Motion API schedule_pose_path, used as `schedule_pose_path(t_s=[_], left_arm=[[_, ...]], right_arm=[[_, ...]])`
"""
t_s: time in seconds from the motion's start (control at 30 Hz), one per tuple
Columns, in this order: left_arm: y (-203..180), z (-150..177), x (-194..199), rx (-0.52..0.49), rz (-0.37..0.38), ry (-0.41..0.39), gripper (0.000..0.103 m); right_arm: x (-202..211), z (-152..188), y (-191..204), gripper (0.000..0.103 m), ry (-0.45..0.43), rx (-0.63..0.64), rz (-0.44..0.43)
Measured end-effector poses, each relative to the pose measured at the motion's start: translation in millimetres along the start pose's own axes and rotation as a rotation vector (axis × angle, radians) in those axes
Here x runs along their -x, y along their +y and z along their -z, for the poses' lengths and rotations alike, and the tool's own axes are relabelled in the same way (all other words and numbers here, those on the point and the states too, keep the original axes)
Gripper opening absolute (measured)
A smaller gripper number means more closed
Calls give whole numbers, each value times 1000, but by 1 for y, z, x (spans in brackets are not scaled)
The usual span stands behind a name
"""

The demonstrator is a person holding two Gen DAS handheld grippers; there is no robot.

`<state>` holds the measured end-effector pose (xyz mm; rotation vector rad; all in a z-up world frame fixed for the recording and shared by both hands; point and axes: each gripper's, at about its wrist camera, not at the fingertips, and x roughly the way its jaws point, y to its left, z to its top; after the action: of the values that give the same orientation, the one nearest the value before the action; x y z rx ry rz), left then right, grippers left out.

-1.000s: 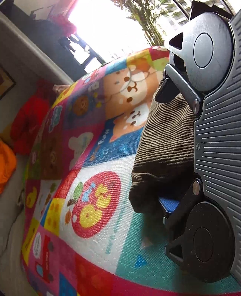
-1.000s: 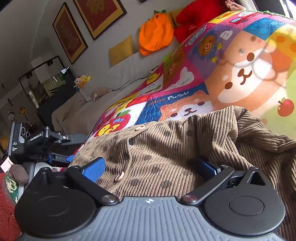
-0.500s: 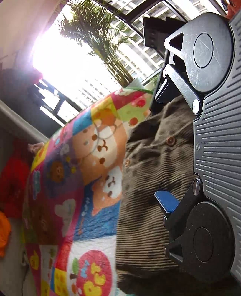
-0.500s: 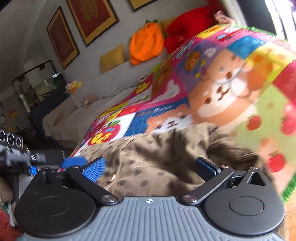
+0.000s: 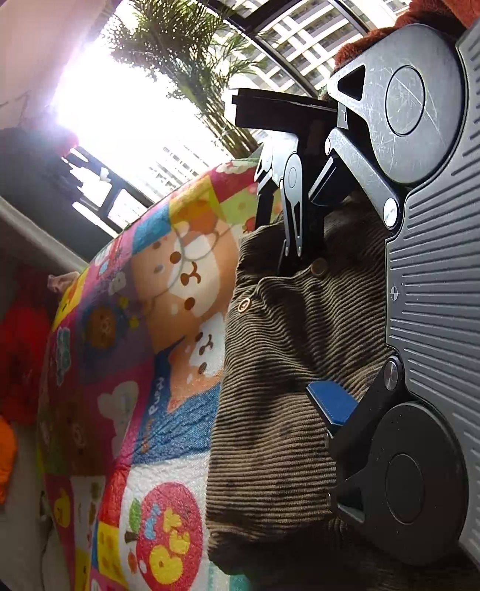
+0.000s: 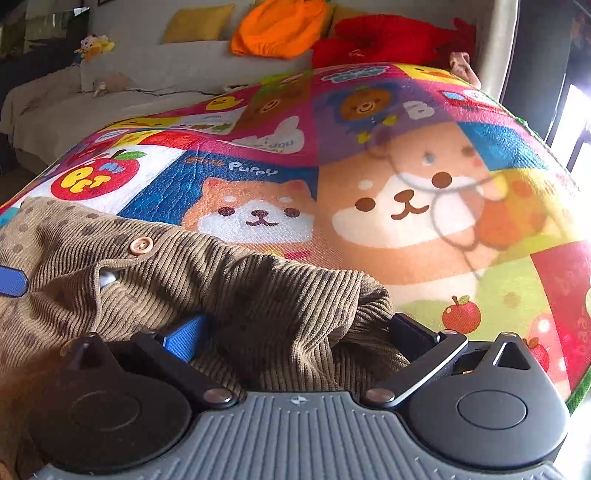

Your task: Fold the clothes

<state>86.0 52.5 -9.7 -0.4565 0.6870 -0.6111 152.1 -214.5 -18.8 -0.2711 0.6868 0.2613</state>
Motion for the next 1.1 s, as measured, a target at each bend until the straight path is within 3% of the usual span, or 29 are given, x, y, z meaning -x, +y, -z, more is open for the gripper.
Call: schedule_pose_path(t_s=[0.13,0.23,0.6,0.9,1.0,1.1], left_arm=[[11,-14,5,15,-48,-26,103],[27,-16,2,76,-27,-13,103],[30,-27,-7,65,-107,-8,103],[17,-22,-20,-43,-196,25,103],[16,-21,-20,-46,-200,24,103],[14,-21,-17,-38,-205,21,103]], right_arm=[[2,3,0,103,-10,-5,-9],[1,4,-1,103,-17,-14,-18],[1,6,-6,103,-21,-51,-47],[46,-3,-11,103,-131,-83,-152],[57,-2,8,103,-132,-8,-192],[39,13,28,103,-74,103,-144]])
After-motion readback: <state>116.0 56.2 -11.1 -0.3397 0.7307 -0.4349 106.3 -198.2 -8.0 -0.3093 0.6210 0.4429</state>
